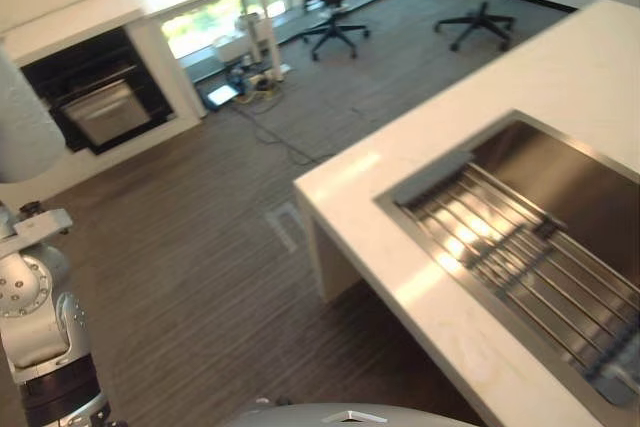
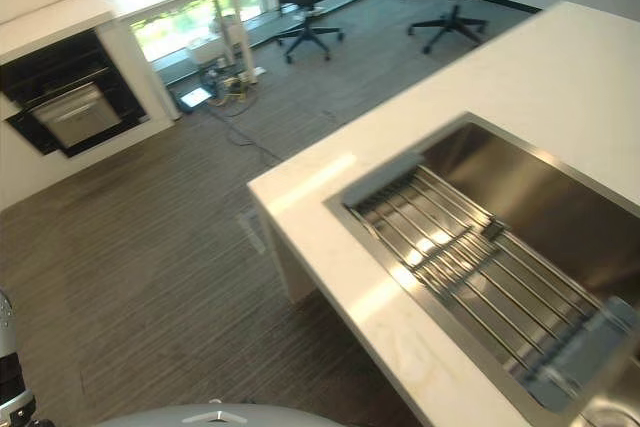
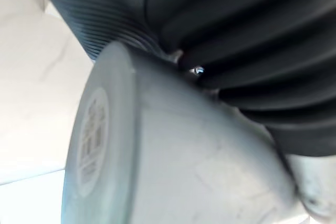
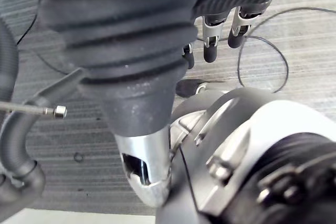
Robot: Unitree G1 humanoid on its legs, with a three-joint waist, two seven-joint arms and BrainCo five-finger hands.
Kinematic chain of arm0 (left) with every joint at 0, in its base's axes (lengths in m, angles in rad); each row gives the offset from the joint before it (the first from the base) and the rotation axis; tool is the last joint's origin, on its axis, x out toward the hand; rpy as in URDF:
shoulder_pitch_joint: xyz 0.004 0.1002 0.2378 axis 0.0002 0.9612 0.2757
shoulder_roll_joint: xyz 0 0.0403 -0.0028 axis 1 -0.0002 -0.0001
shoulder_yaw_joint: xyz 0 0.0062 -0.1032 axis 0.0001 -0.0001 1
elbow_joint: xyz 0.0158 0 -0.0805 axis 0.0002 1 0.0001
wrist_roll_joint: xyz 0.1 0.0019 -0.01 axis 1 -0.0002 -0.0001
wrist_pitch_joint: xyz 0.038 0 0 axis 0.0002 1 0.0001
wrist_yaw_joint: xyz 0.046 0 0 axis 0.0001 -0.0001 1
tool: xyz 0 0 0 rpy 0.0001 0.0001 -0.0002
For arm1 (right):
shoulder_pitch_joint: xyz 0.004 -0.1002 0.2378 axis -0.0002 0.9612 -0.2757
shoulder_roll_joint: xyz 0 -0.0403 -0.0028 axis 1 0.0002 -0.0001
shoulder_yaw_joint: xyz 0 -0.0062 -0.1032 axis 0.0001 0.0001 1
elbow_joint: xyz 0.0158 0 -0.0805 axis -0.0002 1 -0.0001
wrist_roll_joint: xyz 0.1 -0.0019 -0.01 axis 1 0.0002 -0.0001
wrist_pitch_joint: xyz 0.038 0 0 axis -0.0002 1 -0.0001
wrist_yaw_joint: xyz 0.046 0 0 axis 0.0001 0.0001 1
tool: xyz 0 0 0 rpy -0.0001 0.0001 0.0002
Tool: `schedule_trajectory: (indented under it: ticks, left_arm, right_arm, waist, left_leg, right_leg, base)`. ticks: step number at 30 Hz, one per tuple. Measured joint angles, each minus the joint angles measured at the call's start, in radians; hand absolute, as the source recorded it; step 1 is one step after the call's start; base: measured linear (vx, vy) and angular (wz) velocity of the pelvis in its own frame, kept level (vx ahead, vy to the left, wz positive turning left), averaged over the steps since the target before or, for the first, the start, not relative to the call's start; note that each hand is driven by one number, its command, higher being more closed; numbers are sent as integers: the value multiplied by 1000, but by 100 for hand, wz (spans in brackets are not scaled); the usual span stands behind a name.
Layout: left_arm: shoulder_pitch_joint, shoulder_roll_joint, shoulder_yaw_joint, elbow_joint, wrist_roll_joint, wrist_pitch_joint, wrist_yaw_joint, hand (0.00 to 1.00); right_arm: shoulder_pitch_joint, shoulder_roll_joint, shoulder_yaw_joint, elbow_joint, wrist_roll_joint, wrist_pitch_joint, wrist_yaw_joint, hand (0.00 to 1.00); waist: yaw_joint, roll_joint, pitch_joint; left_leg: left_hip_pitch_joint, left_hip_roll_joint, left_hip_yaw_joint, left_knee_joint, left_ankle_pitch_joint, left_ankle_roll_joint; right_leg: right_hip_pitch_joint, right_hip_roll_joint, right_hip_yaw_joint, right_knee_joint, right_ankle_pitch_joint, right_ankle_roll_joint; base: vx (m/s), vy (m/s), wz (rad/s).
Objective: Walk over to the sink, pick up the cup, carry it to the dishwasher, place the cup inside the dishwasher, then close the dishwasher door
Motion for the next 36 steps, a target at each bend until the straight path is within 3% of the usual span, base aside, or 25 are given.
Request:
schedule_trajectory:
  ticks: [1,2,3,4,5,6,9,10,12,15,19,21,24,29,36]
  left_arm:
    - [0,10,-3,12,-11,13,-2,100]
    - [-2,21,-30,43,-45,30,-13,100]
    - [-3,26,-83,80,-85,21,-41,100]
    - [-2,27,-111,101,-100,17,-53,100]
    - [-1,17,-161,146,-134,11,-78,100]
    - [7,6,-198,196,-155,7,-102,100]
    - [73,-34,-207,214,-165,-1,-109,100]
    - [120,-76,-226,195,-174,-27,-111,100]
    - [167,-90,-243,165,-174,-46,-123,100]
    - [214,-128,-281,133,-174,-58,-137,100]
    - [220,-180,-387,135,-171,-54,-156,100]
    - [214,-200,-400,147,-164,-51,-163,100]
    - [200,-212,-418,200,-154,-42,-177,100]
    - [199,-212,-431,222,-154,-39,-189,100]
    - [186,-210,-441,259,-152,-39,-180,100]
  right_arm:
    - [1,11,1,-20,3,4,-5,0]
    - [14,24,-5,-44,4,7,-13,0]
    - [26,34,-36,-42,4,9,-11,0]
    - [31,49,-45,-39,4,8,-12,0]
    - [45,80,-49,-39,4,0,-11,0]
    - [54,104,-46,-34,3,-6,-8,0]
    - [55,112,-5,-40,-8,-21,-5,0]
    - [43,101,20,-51,-33,-18,6,0]
    - [41,89,31,-52,-44,-6,9,0]
    - [33,72,61,-61,-64,19,11,0]
    - [2,11,142,-72,-45,60,14,0]
    - [-33,9,164,-73,-12,65,15,0]
    - [-58,24,173,-73,27,69,12,0]
    - [-73,26,204,-73,105,106,18,0]
    - [-70,40,205,-80,104,101,45,0]
  waist:
    - [6,-5,8]
    - [5,-35,25]
    - [0,-43,23]
    - [-6,-50,22]
    - [-13,-63,23]
    - [-15,-82,23]
    - [-18,-107,21]
    - [-18,-112,14]
    - [-8,-131,2]
    - [-4,-156,-18]
    - [-17,-135,-67]
    - [-41,-123,-73]
    - [-53,-114,-76]
    - [-64,-114,-75]
    - [-82,-114,-74]
  left_leg:
    - [1,-19,-25,5,0,9]
    - [0,-59,-100,12,-11,40]
    - [-5,-78,-204,20,-16,68]
    - [-21,-81,-258,33,-19,76]
    - [-44,-81,-364,50,-17,85]
    - [-48,-92,-443,59,-17,88]
    - [-29,-124,-486,57,-20,89]
    - [-14,-145,-477,58,-28,99]
    - [-6,-167,-492,58,-36,108]
    - [24,-182,-494,72,-60,98]
    - [21,-127,-462,66,-71,70]
    - [22,-107,-454,55,-64,54]
    - [25,-83,-435,56,-64,40]
    - [32,-68,-403,56,-60,31]
    - [44,-64,-354,50,-65,24]
  right_leg:
    - [5,-31,18,51,-1,-2]
    - [2,-103,107,188,-1,-58]
    - [-68,-150,307,344,-6,-127]
    - [-95,-120,432,355,-74,-100]
    - [-120,-16,638,324,-173,-74]
    - [-127,69,786,285,-220,-55]
    - [-151,144,930,219,-269,-4]
    - [-169,172,988,170,-274,11]
    - [-192,172,1018,136,-259,7]
    - [-212,168,1022,69,-151,-1]
    - [-174,222,1009,-33,-109,-22]
    - [-168,242,1009,-75,-83,-34]
    - [-136,266,1007,-134,-52,-47]
    - [-102,278,1013,-201,-12,-54]
    - [-80,279,1036,-240,19,-52]
  base:
    - [-2,219,135]
    - [27,175,194]
    - [84,174,224]
    - [123,81,261]
    - [172,39,270]
    - [153,12,256]
    - [182,47,187]
    - [155,46,137]
    - [120,2,110]
    - [108,-67,54]
    - [73,-119,-7]
    - [18,-121,-15]
    - [4,-102,-5]
    - [-17,-42,-4]
    - [-55,-14,-16]
